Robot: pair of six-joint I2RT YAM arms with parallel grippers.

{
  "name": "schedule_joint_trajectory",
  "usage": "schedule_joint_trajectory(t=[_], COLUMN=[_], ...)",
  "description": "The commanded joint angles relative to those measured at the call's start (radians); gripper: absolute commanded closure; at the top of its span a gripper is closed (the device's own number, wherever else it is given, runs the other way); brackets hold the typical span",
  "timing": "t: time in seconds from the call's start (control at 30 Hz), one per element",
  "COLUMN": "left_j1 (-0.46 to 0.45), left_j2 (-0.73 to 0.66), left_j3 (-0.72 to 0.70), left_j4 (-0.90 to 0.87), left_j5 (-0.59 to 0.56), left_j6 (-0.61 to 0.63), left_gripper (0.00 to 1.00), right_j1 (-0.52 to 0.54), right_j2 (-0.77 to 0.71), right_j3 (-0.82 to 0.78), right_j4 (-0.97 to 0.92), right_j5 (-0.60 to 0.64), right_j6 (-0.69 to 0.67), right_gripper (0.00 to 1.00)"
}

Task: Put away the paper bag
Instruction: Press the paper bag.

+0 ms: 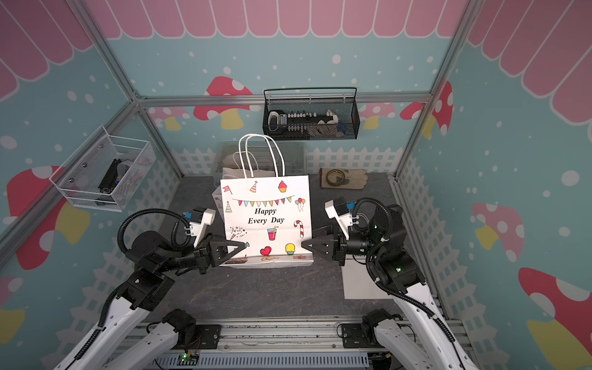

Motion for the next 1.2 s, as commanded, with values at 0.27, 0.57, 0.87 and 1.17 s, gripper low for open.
schedule_joint_trajectory(t=[0.27,0.57,0.87,1.17], left_j1=[0.0,0.0,0.0,-0.003], left_j2=[0.005,-0.008,-0.077,-0.154], left_j3=[0.028,0.031,0.033,0.025], left_j4=[0.075,0.079,0.01,0.058], left_j5=[-0.029,0.005,0.16,0.252], left_j6=[-0.053,-0.06,0.046,0.034], left_gripper=[1.0,0.92,0.15,0.01], right_j1=[0.001,0.002,-0.001,-0.005], right_j2=[-0.038,-0.022,-0.023,-0.004], right_j3=[0.009,0.009,0.042,0.08], right_j4=[-0.017,-0.044,-0.056,-0.051], right_j5=[-0.029,0.011,0.049,0.031], right_j6=[-0.014,-0.033,-0.036,-0.021], right_gripper=[0.86,1.0,1.0,1.0])
